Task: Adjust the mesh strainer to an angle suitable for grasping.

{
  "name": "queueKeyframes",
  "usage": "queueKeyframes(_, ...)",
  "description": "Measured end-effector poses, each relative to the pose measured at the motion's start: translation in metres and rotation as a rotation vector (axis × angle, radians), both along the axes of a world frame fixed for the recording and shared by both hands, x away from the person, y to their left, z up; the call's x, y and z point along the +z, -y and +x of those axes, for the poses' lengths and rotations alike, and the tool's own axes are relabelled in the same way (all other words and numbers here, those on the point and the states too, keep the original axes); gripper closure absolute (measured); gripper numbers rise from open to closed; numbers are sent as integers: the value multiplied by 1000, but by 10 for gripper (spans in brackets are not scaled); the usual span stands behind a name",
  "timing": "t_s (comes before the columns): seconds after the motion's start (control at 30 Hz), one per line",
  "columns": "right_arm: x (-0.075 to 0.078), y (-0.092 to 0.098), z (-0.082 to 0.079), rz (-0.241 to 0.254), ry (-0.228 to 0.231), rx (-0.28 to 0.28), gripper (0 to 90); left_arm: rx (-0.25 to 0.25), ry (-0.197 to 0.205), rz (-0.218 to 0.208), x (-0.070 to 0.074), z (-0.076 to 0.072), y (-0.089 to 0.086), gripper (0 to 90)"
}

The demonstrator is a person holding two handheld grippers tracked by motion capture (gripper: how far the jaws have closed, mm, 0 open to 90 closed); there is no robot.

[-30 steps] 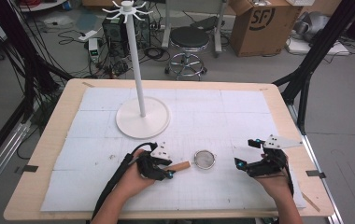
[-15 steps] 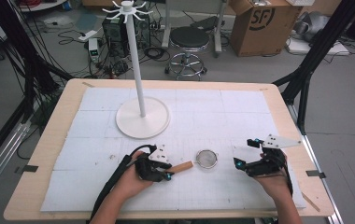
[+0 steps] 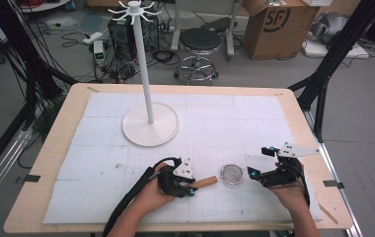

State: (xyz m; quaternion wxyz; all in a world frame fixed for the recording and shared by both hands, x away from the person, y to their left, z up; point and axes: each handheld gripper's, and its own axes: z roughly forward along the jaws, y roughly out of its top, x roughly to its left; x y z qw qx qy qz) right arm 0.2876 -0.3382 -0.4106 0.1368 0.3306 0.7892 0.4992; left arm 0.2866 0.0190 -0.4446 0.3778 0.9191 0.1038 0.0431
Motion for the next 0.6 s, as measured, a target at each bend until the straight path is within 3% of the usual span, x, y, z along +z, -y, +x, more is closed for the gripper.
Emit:
queueKeyframes(0.13,0,1,0,2,0,-1,6,56,0,9,0,5,-9,531)
queueKeyframes(0.33,0,0,0,-2,-2,-1,6,164,-16,-17,-1,14,-21,472)
queueKeyframes(0.6,0,0,0,1,-8,-2,6,245,-36,-51,-5,26,-27,394)
